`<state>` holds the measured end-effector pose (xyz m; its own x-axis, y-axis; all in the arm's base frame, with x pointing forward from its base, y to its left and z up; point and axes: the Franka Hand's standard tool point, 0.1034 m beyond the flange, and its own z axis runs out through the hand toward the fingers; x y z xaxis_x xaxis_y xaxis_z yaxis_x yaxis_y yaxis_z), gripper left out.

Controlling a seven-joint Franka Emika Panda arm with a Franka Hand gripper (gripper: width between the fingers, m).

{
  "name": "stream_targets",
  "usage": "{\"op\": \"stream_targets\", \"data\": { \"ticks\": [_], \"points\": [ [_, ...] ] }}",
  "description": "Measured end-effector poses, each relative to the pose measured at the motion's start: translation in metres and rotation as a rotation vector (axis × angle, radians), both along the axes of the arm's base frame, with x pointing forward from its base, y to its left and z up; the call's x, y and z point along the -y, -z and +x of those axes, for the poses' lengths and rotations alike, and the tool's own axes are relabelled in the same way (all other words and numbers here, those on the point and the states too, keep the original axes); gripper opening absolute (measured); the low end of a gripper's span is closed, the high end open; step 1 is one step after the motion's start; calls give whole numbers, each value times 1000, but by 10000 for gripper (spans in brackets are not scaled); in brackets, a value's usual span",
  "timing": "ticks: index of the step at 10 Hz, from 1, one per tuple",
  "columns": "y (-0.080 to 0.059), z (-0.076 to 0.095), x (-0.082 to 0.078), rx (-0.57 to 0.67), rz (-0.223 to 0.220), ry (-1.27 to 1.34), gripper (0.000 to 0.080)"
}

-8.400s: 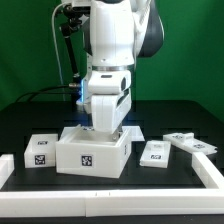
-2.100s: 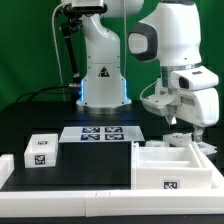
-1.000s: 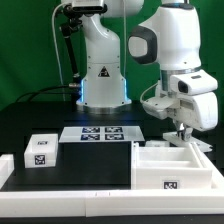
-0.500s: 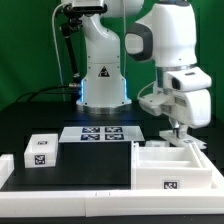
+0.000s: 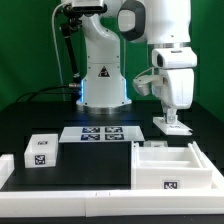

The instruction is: Assemble cabinet

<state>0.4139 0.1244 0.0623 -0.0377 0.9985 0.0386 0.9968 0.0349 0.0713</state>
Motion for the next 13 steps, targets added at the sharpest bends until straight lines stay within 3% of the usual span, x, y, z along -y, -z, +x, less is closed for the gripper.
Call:
{"op": "stream_targets", "data": {
  "ticks": [5,10,13],
  "points": [
    [2,-2,-2,-8,6,79,69],
    [1,7,-1,-6,12,158,69],
    [9,10,4,-20,11,171,69]
  ]
}}
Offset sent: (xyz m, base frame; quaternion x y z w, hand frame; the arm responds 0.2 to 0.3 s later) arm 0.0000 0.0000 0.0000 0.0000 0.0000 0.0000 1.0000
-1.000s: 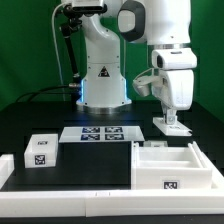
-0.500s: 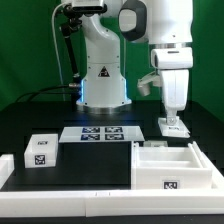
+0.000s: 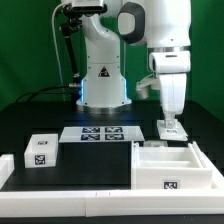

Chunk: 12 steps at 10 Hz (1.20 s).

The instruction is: Assemble cabinet

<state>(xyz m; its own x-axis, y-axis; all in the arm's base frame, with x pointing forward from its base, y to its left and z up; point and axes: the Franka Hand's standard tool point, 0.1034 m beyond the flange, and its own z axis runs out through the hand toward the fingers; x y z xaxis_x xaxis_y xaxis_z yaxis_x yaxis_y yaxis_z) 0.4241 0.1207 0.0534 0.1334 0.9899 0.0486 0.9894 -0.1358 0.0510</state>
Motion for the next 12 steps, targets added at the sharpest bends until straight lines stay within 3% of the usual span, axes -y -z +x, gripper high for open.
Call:
{"op": "stream_targets", "data": {
  "ticks": [3,12],
  "points": [
    [-2,15,-2,10,3,4,70],
    [-5,30,-3,23,5,18,70]
  ]
}}
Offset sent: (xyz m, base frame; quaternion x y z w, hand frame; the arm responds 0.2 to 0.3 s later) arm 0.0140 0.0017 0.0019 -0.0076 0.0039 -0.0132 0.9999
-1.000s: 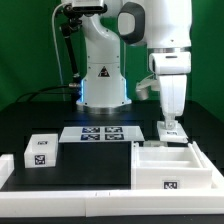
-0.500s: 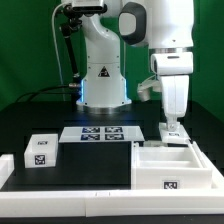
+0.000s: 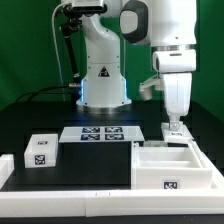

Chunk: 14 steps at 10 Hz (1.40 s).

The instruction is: Assemble cabinet

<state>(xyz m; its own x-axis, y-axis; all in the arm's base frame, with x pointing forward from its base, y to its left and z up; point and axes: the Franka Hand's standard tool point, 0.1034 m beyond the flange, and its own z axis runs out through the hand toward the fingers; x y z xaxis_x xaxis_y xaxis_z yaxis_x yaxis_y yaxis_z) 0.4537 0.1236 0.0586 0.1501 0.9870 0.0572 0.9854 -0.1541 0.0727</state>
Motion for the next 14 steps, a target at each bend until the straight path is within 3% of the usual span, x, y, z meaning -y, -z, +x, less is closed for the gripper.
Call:
{"op": "stream_targets", "data": {
  "ticks": [14],
  "points": [
    [3,2,6,-28,-18,-7,70]
  ]
}}
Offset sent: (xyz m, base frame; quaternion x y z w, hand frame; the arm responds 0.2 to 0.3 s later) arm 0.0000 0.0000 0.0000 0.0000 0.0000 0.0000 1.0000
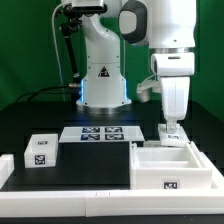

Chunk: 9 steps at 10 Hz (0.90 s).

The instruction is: Assemble cabinet

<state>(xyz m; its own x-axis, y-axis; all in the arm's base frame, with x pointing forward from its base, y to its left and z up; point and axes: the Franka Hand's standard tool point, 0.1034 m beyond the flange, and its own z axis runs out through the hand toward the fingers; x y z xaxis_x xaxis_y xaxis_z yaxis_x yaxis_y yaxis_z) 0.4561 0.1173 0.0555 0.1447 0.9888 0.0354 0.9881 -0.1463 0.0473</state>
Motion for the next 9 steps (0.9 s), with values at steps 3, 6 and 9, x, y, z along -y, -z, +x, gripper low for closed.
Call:
{"op": "stream_targets", "data": {
  "ticks": [3,6,9],
  "points": [
    [0,0,0,0,0,0,70],
    [0,18,1,6,2,0,70],
    [1,33,3,5,1,4,70]
  ]
}}
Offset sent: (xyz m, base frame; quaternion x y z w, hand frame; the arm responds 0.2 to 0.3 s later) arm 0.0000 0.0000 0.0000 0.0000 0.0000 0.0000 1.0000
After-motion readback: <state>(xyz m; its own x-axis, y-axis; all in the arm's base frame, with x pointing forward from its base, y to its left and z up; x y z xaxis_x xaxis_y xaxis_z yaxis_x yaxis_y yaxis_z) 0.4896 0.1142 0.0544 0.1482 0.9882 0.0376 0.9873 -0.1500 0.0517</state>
